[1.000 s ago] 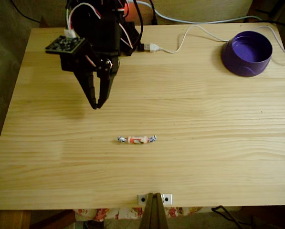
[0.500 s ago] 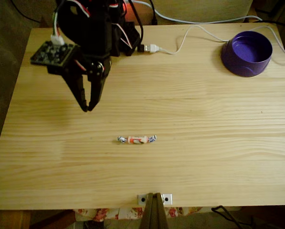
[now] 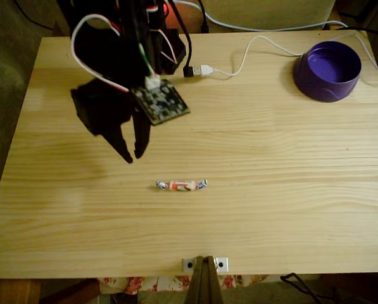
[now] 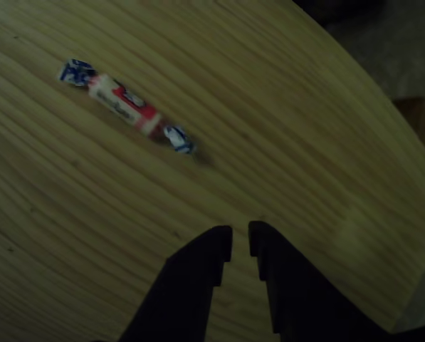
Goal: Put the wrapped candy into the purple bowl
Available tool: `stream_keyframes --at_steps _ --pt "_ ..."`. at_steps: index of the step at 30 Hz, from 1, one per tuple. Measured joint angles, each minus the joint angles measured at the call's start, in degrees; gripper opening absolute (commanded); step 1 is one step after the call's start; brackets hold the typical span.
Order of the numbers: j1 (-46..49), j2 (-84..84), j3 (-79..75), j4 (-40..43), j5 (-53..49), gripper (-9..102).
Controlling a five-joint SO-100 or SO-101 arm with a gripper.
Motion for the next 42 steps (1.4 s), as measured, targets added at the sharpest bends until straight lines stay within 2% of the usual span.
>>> stream_keyframes --at_steps 10,17,21,23,29,42 --pt "-4.9 -12.6 -9.6 -1.9 -3.8 3" --pt "-7.7 -21.2 -14.3 -0.1 -13.1 12" --pt "-8.7 -24.2 -16.1 2.2 -18.9 24" --pt "-8.8 -25.6 -17.3 3.9 -21.2 26" --pt "-9.7 -29.6 -21.5 8.3 -25.0 26" --pt "-9.7 -40.4 -33.2 10.9 -26.2 25"
